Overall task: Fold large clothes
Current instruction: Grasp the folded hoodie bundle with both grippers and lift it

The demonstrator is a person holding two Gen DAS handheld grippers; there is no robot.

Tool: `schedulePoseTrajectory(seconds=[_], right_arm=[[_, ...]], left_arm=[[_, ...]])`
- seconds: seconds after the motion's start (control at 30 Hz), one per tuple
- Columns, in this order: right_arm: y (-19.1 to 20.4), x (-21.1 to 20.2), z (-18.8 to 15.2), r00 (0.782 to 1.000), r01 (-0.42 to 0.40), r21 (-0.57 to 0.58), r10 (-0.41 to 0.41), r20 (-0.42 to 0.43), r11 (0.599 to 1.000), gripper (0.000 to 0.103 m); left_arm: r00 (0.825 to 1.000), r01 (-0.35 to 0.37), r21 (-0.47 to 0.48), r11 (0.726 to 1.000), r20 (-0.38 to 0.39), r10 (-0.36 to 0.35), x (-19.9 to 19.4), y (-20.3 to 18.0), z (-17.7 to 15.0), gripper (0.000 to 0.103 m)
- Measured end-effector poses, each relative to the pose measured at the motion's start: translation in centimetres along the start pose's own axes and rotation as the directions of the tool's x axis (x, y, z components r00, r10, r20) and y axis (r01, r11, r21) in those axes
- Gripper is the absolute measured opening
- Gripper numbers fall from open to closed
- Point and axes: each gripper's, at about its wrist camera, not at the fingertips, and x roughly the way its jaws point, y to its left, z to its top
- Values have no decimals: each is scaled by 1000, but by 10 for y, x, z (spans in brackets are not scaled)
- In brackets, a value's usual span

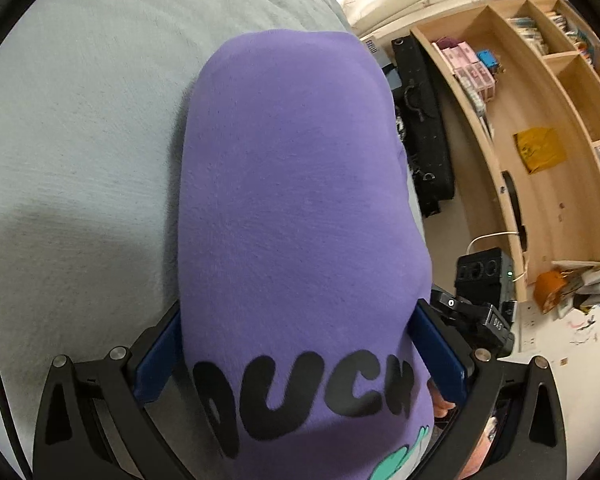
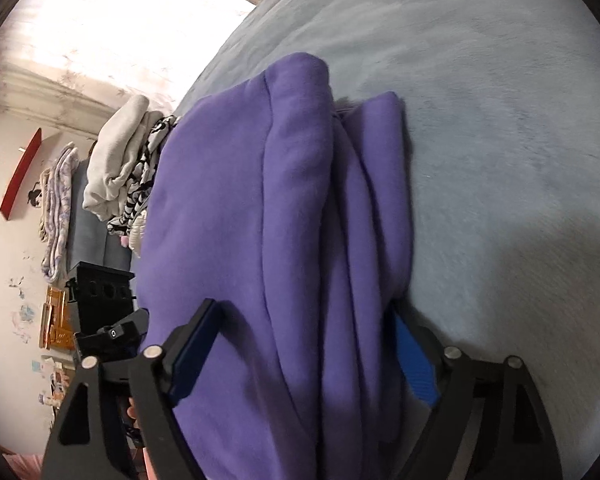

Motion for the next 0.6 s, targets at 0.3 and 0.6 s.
schedulePoseTrajectory(seconds=[0.3,0.6], right_arm=[[4,10,4,1000,15,-30,-15,14,999,85],[20,0,-11,996,25,-91,-17,92,996,43]], left_arm=[[1000,-9,0,1000,19,9,4,2,-3,103],[985,-171,70,983,45,168,-2,-41,-2,103]])
